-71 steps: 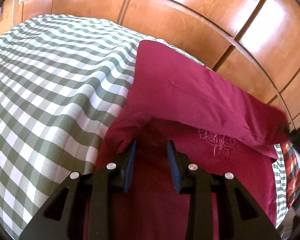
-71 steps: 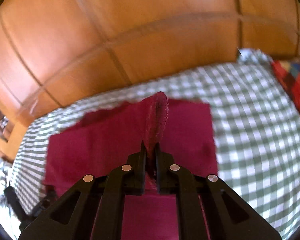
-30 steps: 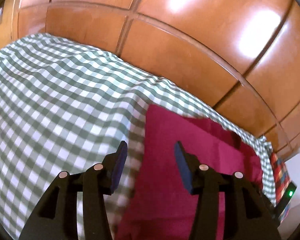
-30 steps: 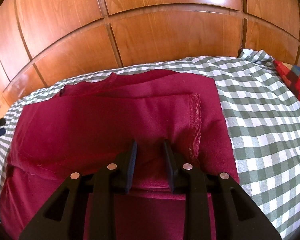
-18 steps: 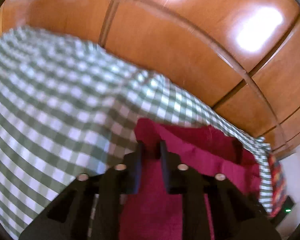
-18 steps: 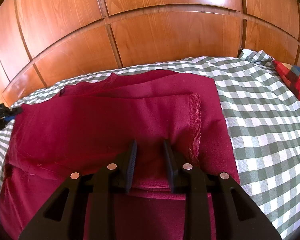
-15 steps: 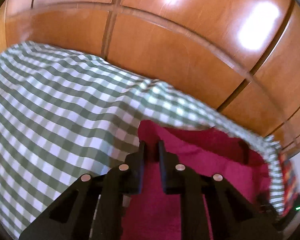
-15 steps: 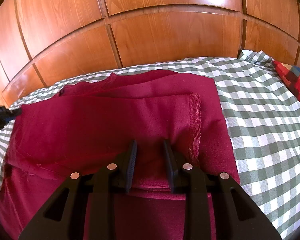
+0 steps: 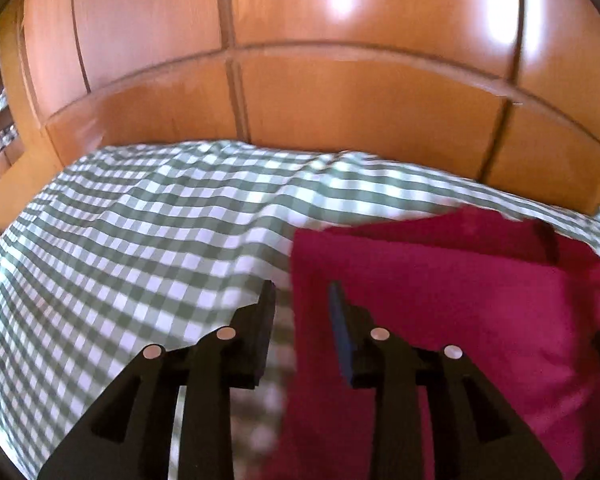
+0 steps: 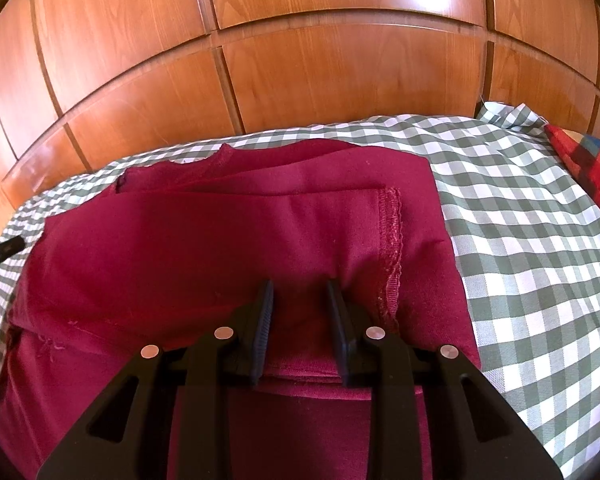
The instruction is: Fold small clothes
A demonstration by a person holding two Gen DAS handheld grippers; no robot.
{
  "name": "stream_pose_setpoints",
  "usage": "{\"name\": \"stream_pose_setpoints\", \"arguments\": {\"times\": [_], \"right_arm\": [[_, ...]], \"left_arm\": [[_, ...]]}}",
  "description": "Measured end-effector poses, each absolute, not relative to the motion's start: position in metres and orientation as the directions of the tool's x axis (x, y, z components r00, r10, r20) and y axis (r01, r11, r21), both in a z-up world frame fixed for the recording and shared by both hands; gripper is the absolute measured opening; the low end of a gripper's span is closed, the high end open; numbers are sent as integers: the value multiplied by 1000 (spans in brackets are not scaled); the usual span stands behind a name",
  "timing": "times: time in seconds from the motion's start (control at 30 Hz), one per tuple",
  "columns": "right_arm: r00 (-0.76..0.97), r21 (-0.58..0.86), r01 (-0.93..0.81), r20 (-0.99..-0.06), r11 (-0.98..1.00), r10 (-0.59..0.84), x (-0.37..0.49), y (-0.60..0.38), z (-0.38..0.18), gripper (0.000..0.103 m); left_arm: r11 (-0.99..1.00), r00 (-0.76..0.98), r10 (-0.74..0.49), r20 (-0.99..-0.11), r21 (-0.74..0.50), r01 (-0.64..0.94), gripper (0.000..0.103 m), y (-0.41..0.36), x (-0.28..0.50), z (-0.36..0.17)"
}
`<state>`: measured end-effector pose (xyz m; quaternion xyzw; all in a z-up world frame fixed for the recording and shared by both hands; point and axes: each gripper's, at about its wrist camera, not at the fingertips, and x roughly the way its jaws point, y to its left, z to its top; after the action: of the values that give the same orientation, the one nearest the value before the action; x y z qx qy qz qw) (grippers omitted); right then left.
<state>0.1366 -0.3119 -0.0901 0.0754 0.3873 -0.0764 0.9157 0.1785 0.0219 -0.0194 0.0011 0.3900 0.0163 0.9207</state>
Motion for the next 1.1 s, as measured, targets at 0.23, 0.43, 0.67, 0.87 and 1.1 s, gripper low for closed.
{"name": "stream_pose_setpoints", "arguments": {"times": [0.23, 0.43, 0.67, 0.87, 1.1], "right_arm": [[687, 65, 201, -720, 977, -93, 137, -312, -90, 26], [686, 52, 203, -721, 978, -103, 138, -311, -90, 26], [685, 44, 204, -720, 978, -111, 137, -308, -91, 26], [682, 28, 206, -721, 978, -123, 137, -306, -91, 26], [681, 21, 207, -721, 978, -128, 137, -305, -91, 26]], "left_arm": [[998, 729, -37, -684, 14, 64, 37, 2, 110, -19], [995, 727, -63, -684, 8, 95, 38, -10, 91, -24], [996, 728, -67, -683, -1, 91, 40, -10, 90, -25], [996, 722, -65, -689, 1, 90, 40, -9, 93, -30], [997, 719, -59, -692, -1, 81, 40, -4, 99, -34]]}}
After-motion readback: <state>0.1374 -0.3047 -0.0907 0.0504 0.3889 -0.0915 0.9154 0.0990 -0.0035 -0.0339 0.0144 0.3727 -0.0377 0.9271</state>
